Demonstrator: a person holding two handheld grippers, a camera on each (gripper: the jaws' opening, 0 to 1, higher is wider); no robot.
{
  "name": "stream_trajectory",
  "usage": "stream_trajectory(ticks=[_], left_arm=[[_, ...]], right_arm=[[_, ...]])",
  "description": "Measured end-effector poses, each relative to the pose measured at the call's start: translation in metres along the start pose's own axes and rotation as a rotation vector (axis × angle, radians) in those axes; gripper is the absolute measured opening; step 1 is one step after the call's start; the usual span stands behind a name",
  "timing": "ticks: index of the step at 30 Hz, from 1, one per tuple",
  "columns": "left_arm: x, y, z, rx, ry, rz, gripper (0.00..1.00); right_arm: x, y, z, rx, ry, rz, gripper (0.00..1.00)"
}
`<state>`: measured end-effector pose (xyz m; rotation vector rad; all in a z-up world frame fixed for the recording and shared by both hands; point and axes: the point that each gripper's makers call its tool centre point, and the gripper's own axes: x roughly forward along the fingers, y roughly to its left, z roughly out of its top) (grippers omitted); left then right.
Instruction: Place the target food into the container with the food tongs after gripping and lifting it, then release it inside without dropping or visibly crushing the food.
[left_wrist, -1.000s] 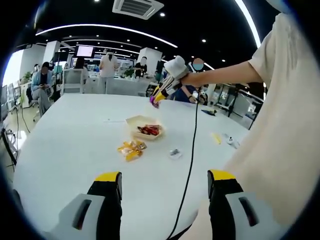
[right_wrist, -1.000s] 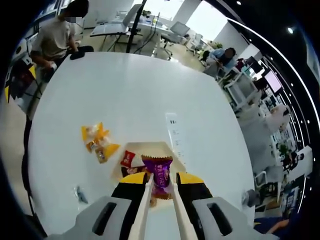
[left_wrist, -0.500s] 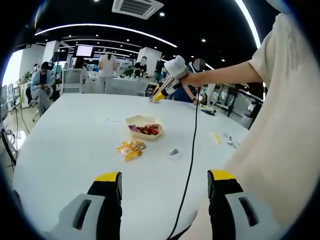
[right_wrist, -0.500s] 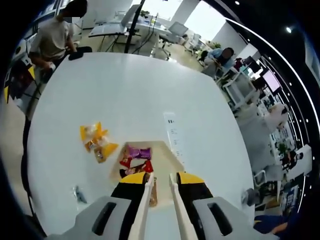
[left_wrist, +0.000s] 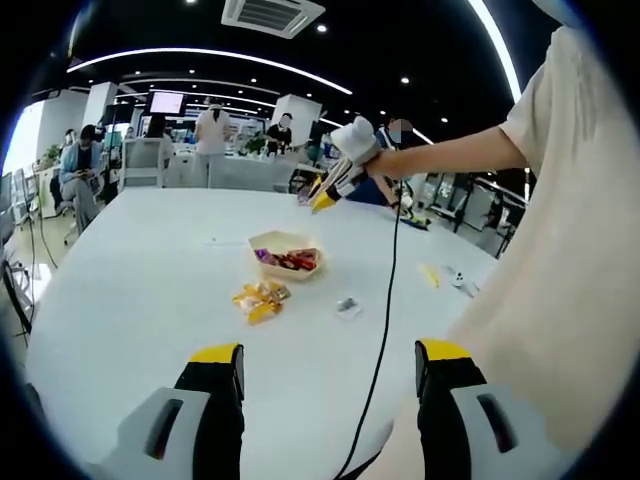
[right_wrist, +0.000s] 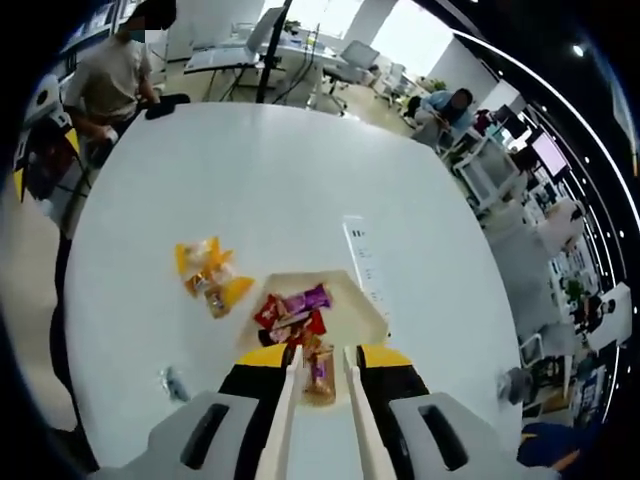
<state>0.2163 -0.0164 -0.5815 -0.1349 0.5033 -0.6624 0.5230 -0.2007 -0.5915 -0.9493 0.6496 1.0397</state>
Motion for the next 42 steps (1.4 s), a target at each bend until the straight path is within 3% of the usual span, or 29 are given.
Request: stream_trajectory(ticks=[7, 8, 34, 42], left_arm=[[0.002, -0.002, 0.001, 0.007, 0.003, -0.008, 0.70], [0.002, -0.003, 0.001, 0.008, 0.003, -0.010, 0.70], [0.007, -0.014, -0.002, 0.012, 0.012, -0.030, 0.69], [0.008, -0.017, -0.003, 0.017, 0.011, -0.035, 0.69]], right_arm=[[0.001, 0.015, -0.007, 0.012, 0.004, 0.033, 0.26], [0.001, 0.026, -0.008, 0.025, 0.005, 0.076, 0.26], [0.002, 0.095, -0.024, 0.029, 0.012, 0.172, 0.27], [0.007, 0.133, -0.036, 0.025, 0.031, 0.225, 0.27]])
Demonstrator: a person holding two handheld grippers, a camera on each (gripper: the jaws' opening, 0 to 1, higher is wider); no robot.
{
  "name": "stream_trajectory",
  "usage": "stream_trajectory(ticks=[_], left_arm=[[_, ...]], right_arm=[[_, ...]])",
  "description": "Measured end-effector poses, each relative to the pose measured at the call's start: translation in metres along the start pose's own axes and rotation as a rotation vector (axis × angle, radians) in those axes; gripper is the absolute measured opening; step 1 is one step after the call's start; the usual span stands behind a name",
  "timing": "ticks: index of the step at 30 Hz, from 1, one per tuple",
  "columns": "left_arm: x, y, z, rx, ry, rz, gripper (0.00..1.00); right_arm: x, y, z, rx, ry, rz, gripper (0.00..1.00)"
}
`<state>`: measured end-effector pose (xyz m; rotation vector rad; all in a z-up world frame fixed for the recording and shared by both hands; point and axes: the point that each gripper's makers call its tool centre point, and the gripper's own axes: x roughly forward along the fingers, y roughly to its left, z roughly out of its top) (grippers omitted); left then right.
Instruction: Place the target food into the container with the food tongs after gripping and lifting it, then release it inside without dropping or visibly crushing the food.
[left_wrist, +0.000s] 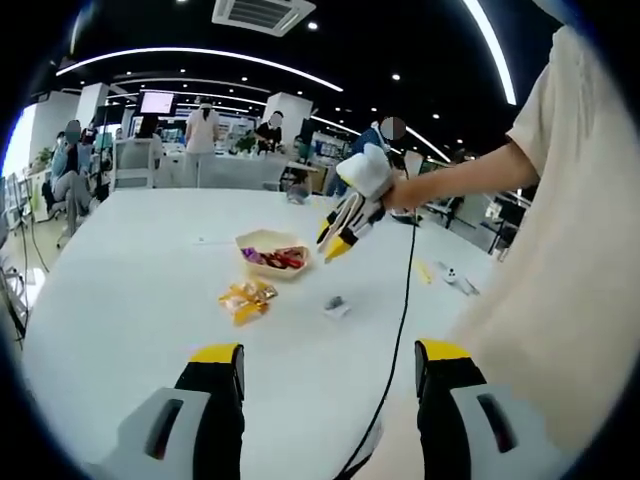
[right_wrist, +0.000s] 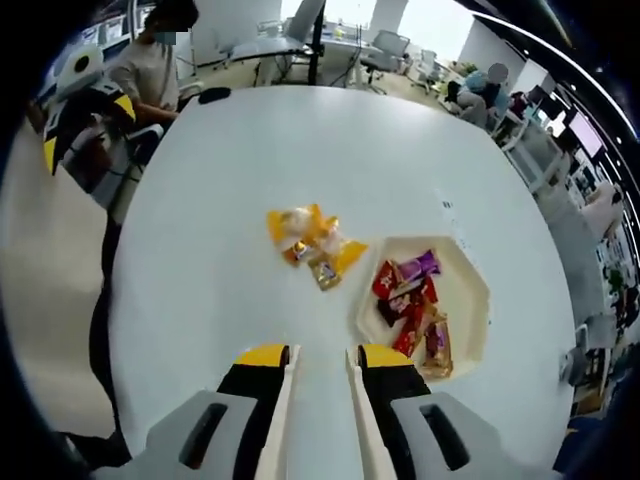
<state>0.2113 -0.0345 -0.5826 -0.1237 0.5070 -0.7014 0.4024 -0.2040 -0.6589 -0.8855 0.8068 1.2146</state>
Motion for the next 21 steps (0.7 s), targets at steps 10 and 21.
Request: stream_trajectory(ticks=[10, 21], left_arm=[[-0.001, -0.003, -0.003, -0.002, 0.003, -0.003, 0.69], [-0.002, -0.006, -0.005, -0.001, 0.005, -0.005, 0.69]], right_arm=[[0.007, 0.018, -0.012, 0.020, 0.012, 0.023, 0.27], [0.012, 0.030, -0.019, 0.025, 0.021, 0.036, 0.27]])
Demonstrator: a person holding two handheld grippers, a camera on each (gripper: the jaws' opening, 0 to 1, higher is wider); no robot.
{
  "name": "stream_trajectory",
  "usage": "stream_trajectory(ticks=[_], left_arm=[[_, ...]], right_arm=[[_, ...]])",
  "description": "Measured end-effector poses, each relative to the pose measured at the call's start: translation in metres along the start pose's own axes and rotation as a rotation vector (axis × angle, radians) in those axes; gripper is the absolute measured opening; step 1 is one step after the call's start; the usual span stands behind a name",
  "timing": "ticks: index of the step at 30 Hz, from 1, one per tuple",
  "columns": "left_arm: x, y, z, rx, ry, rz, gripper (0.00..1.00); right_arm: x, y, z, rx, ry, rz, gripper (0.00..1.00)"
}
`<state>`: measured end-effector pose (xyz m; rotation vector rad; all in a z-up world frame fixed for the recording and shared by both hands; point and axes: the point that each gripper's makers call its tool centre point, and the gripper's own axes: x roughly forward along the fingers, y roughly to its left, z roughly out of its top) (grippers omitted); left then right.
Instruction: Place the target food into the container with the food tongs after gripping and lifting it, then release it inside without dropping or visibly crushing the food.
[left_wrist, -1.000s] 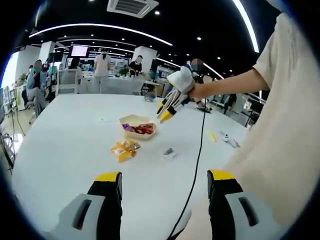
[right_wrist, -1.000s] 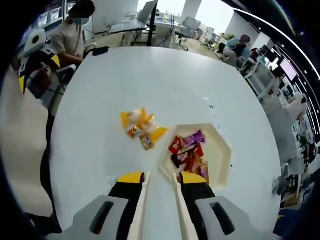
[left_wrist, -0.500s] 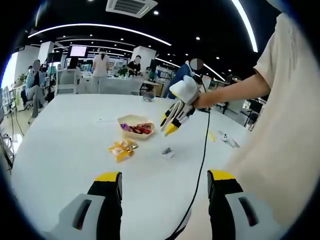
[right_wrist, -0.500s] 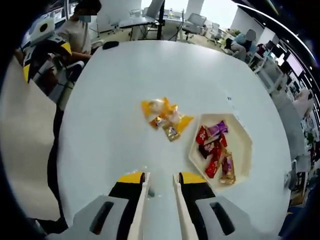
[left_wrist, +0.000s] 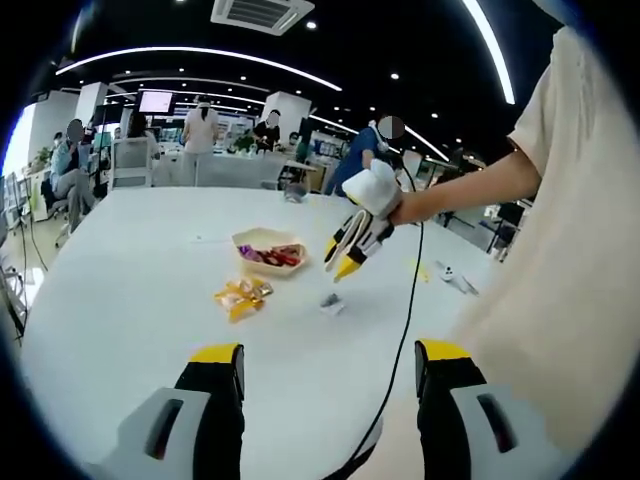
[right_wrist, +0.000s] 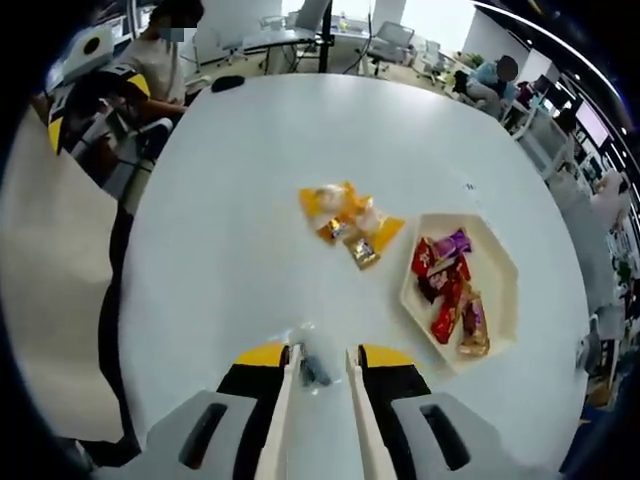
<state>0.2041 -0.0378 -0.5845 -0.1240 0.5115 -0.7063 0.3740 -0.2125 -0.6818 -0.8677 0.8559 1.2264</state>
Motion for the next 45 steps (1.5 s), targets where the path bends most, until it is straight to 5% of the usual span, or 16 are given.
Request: stream_trajectory(ticks=[45], left_arm=[[-0.001, -0.009, -0.007, -0.009, 0.016, 0.003, 0.70]], right_arm=[[0.021, 0.023, -0.026, -0.079, 0.063, 0.037, 0.28]])
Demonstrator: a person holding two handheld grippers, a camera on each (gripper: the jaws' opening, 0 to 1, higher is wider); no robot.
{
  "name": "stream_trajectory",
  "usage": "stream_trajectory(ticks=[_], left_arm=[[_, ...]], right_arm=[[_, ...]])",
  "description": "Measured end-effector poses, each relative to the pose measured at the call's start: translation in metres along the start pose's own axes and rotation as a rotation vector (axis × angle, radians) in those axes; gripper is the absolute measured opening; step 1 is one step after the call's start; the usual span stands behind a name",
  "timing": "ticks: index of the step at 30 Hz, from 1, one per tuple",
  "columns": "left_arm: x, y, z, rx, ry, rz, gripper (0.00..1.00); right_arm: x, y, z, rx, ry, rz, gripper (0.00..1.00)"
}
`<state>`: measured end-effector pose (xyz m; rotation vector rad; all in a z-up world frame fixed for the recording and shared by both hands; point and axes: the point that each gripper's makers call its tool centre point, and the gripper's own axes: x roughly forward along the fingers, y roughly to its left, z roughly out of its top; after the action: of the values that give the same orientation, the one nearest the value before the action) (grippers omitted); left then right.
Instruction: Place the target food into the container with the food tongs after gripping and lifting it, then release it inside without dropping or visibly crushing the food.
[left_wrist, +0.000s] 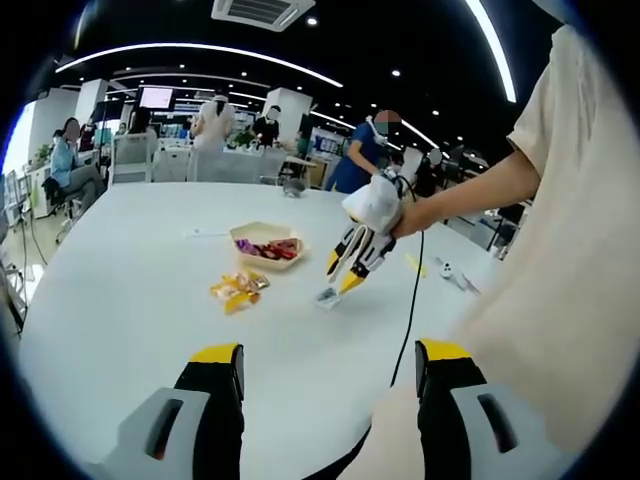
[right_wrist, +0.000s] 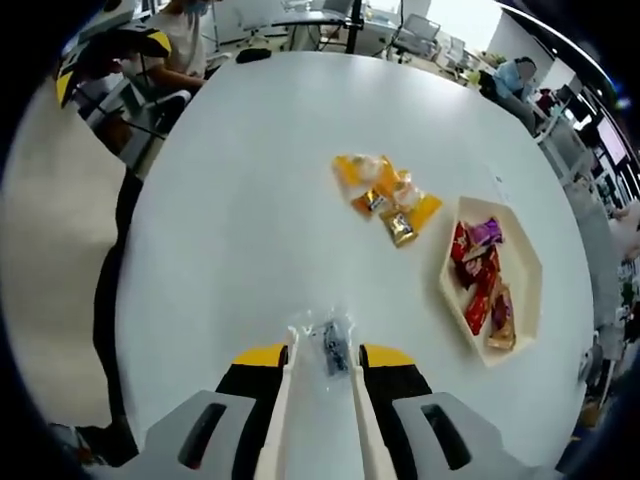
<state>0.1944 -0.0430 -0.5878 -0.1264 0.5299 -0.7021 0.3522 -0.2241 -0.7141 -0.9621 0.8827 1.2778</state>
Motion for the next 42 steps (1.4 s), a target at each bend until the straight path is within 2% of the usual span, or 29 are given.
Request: stream_trajectory(ticks=[16, 42], left_arm=[[0.000, 0.001, -0.001, -0.004, 0.006, 0.004, 0.69], [-0.001, 0.004, -0.003, -0.018, 0.015, 0.015, 0.69]], right_arm=[[0.012, 0.003, -0.010, -0.079, 0.039, -0.014, 0.28], [0.024, -0.007, -0.015, -0.056, 0.049, 0.009, 0.29]])
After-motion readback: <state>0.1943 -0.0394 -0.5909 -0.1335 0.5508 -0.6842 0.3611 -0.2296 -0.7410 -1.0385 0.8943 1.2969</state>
